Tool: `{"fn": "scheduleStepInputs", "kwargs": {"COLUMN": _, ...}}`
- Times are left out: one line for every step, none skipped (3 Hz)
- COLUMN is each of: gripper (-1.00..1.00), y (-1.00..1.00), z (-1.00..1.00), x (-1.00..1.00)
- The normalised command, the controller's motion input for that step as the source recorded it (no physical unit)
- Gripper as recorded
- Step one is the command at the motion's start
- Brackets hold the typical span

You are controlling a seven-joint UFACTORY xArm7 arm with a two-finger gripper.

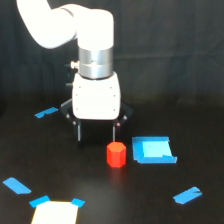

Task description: Pick up the red object from the table

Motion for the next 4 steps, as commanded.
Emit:
{"fn": "scheduleStepInputs", "kwargs": {"gripper": 0.17, "y": -1.0, "z": -0.21, "x": 1.0}}
{"fn": "scheduleStepInputs", "kwargs": {"gripper": 0.56, "y": -0.53, "z": -0.51, "x": 0.76}}
{"fn": "scheduleStepInputs", "kwargs": {"gripper": -1.0, "y": -0.26, "z": 0.56, "x": -0.77}}
{"fn": "scheduleStepInputs", "kwargs": {"gripper": -1.0, "y": 0.36, "z": -0.16, "x": -0.15}}
